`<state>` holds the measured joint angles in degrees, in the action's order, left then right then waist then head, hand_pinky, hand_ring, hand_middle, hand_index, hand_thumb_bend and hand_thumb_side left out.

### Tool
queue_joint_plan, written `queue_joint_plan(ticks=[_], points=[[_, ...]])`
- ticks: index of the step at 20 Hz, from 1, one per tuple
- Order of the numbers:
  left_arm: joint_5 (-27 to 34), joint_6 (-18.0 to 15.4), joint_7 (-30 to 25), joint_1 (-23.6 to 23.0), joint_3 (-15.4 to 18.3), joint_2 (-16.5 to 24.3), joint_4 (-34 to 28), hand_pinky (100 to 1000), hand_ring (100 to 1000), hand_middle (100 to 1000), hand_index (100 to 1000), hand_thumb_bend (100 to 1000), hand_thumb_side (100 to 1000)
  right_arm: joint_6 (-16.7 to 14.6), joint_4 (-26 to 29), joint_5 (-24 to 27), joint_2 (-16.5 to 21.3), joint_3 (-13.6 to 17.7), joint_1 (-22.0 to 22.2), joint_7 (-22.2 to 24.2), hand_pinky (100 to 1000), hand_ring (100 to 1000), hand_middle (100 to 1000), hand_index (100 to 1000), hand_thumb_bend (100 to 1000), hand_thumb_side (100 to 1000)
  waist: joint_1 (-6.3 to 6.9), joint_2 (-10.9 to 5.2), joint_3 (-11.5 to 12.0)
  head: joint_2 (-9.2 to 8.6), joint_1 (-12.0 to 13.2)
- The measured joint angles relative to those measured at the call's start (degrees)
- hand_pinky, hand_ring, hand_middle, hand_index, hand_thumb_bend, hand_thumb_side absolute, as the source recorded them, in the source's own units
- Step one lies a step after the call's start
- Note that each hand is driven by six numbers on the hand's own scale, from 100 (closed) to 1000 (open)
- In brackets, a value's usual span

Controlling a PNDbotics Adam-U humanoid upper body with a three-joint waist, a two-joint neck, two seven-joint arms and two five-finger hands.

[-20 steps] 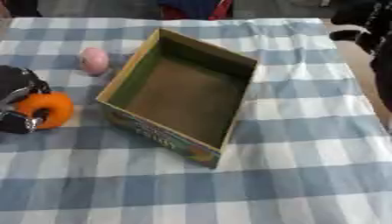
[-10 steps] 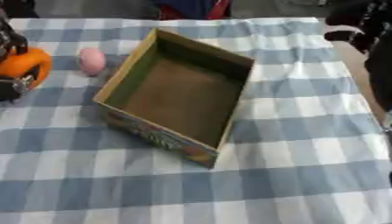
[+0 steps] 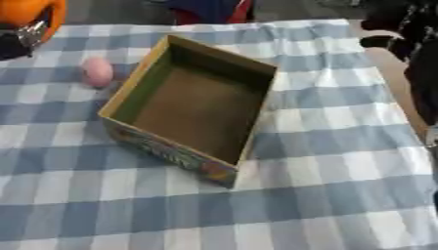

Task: Pick up objects on the table and place them in the box.

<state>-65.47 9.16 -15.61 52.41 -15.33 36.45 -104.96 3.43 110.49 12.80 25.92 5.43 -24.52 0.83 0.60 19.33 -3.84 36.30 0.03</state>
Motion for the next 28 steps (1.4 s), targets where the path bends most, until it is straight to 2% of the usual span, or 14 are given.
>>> queue_joint_plan(ticks=[5, 13, 21, 28], points=[[-0.17, -1.94, 2.72, 5.09, -1.79, -7.05, 5.36, 100, 322, 216, 398, 100, 171, 0.11, 0.01, 0.31, -0.40, -0.54, -0.85, 0.32, 693, 746, 647, 871, 100, 1000, 0.02, -0.17, -1.31, 0.00, 1.24], [-0.83, -4.15, 5.73, 7.32, -4.60, -14.78, 13.95, 100, 325, 220, 402, 100, 198, 0.14, 0.07, 0.94, -1.09, -1.20, -2.25, 0.69, 693, 746, 647, 871, 100, 1000, 0.34, -0.25, -3.30, -0.05, 3.16], [1.18, -6.98, 6.90, 7.04, -7.67, -18.71, 19.23, 100, 342, 234, 416, 100, 232, 0.26, 0.11, 0.98, -1.47, -1.20, -2.24, 0.80, 692, 746, 647, 871, 100, 1000, 0.36, -0.21, -3.36, -0.08, 3.36], [3.39, -9.32, 4.16, 6.04, -9.21, -19.31, 21.34, 100, 365, 257, 440, 100, 228, 0.27, 0.21, 0.98, -1.49, -1.20, -2.17, 0.79, 692, 746, 647, 871, 100, 1000, 0.36, -0.18, -3.35, -0.12, 3.22]])
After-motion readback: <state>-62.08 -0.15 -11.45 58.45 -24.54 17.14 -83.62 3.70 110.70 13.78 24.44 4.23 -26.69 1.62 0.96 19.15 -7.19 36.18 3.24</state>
